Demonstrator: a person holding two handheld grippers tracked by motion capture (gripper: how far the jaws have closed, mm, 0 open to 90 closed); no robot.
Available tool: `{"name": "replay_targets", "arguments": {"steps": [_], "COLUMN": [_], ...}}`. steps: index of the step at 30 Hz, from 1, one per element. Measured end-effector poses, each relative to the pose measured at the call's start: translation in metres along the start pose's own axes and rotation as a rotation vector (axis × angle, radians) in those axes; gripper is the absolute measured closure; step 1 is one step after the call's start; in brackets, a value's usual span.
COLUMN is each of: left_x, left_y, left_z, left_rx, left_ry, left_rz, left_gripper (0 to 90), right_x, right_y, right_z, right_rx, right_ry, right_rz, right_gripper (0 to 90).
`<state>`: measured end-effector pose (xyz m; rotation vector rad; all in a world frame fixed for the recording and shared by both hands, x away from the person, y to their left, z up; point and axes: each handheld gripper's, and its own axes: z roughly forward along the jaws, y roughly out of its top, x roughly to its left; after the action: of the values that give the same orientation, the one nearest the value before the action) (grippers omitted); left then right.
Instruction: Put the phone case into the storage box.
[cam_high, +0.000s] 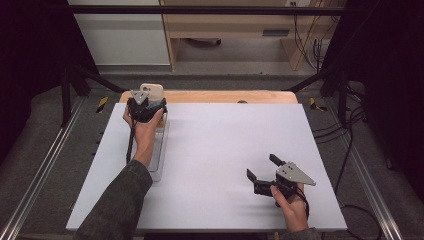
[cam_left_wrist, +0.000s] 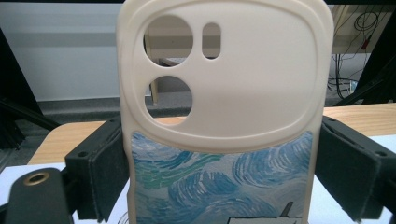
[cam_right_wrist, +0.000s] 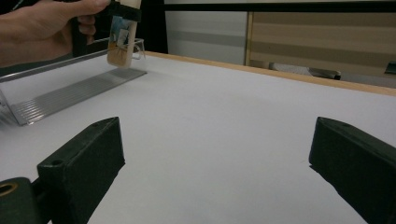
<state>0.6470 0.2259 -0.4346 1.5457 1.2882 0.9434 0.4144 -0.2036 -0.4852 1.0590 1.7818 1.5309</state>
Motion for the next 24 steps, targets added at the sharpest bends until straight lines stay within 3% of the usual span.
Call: {"name": "replay_targets", "arguments": {"steps": [16, 24], "left_x": [0.0015, 0.0006], "left_y": [-0.0048, -0.0065], "left_z": [0.0035, 0.0039], "left_rx": [0.012, 0.022], "left_ry": [-0.003, -0.002], "left_rz": [-0.005, 0.022], "left_gripper": [11.2, 11.2], "right_x": [-0.0005, -0.0008], "right_y": [-0.0004, -0.0005], "right_z": [0.0001, 0.0001], "right_rx": [0.003, 0.005], "right_ry": [0.003, 0.004], "right_rz": [0.002, 0.000], "right_gripper": [3.4, 3.4]}}
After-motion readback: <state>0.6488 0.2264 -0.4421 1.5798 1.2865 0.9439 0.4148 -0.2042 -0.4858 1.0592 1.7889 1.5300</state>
